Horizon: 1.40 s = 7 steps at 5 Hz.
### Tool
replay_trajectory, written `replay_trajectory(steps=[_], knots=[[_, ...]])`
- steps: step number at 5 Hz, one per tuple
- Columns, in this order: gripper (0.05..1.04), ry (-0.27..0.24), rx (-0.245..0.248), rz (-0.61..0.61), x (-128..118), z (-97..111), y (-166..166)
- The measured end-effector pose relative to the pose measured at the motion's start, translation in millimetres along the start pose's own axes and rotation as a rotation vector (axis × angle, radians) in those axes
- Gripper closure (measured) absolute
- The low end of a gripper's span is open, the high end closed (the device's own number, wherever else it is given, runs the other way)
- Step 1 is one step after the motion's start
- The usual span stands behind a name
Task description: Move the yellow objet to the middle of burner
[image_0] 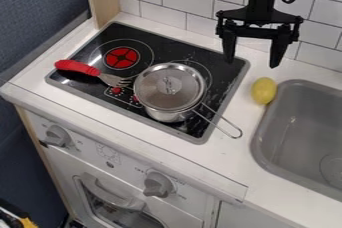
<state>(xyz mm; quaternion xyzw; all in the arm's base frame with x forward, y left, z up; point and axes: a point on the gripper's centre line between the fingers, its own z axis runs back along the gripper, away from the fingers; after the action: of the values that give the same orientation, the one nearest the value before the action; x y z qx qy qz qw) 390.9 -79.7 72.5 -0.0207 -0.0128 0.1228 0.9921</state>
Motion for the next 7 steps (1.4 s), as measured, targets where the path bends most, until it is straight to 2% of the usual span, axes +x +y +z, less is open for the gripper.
replay_trajectory(steps=[1, 2, 3, 5, 6, 7], knots=[[0.083, 0.037, 0.018, 0.004, -3, -16, 2], [0.083, 0.024, 0.034, -0.013, -5, -24, -7], [0.083, 0.04, 0.058, -0.059, -11, -40, -21], [0.118, 0.001, 0.036, -0.058, -7, -46, -24], [0.407, 0.034, 0.069, -0.04, -10, -57, -20], [0.449, 0.029, 0.065, -0.047, -9, -57, -20]])
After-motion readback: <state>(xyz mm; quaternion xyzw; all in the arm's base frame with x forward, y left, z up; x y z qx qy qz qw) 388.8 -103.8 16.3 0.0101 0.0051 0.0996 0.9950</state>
